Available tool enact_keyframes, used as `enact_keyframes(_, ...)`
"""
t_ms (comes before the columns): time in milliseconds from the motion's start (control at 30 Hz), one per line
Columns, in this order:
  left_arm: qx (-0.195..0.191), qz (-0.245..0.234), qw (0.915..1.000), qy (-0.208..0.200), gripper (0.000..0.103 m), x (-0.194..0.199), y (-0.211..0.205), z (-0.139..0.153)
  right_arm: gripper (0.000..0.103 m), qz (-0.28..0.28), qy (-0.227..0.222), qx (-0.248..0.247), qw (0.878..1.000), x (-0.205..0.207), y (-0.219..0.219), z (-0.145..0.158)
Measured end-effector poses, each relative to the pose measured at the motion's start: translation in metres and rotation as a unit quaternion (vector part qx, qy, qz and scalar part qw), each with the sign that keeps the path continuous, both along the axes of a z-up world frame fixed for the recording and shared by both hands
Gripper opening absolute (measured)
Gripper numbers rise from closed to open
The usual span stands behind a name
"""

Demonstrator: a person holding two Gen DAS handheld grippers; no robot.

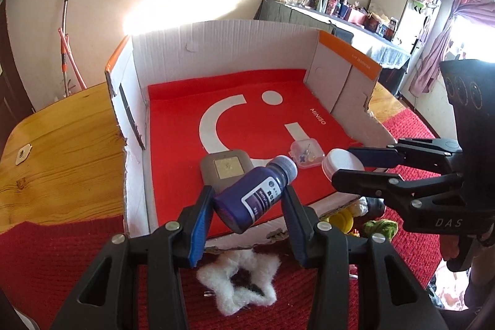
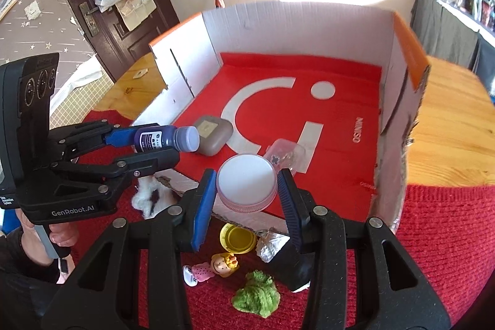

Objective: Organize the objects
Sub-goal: 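Carry the blue bottle with the left tool while the right tool carries the white tin into the box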

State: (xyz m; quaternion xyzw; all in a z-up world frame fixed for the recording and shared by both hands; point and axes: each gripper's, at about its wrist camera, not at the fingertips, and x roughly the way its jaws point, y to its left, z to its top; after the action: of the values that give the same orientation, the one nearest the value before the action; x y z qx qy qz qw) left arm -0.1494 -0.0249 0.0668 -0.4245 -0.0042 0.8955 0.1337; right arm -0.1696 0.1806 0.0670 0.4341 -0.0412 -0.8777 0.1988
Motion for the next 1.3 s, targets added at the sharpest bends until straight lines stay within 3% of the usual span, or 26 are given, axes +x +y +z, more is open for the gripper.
enact_keyframes(467, -0.028, -0.033, 0.9977, -0.052, 0.047, -0.022, 0.006, -0.023, 0.039, 0.015, -0.042, 0.027, 0.999, -0.017, -0.005, -0.016)
enact_keyframes(967, -0.041, -0.030, 0.9971, -0.056, 0.046, -0.042, 0.012, -0.029, 0.039, 0.009, -0.058, 0.030, 0.998, -0.033, -0.001, -0.024)
enact_keyframes(1300, -0.043, -0.015, 0.9976, -0.051, 0.046, -0.056, 0.012, -0.032, 0.039, -0.007, -0.033, 0.057, 0.998, -0.039, -0.001, -0.023)
